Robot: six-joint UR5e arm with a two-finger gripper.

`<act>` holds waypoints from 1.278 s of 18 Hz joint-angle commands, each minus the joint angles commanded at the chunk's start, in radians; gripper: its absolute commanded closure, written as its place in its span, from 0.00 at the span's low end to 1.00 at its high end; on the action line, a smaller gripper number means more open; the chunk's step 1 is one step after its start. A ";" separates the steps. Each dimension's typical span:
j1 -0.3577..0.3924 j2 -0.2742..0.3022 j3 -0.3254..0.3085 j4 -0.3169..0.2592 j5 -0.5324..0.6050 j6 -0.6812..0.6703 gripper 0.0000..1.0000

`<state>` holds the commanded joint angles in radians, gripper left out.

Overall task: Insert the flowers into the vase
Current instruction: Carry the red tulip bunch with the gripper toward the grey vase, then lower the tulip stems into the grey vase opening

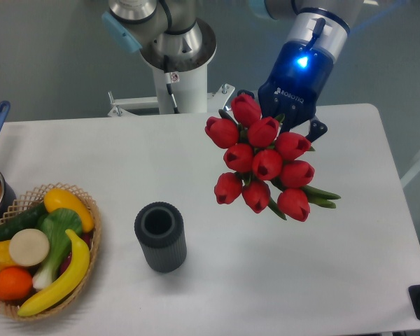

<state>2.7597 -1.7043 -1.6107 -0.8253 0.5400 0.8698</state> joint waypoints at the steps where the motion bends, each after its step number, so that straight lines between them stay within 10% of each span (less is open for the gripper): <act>1: -0.005 0.000 0.000 0.000 0.000 -0.003 0.70; 16: -0.054 -0.025 0.014 0.034 -0.002 -0.002 0.70; 23: -0.141 -0.147 0.113 0.066 -0.049 -0.003 0.70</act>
<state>2.6185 -1.8514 -1.4972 -0.7593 0.4911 0.8667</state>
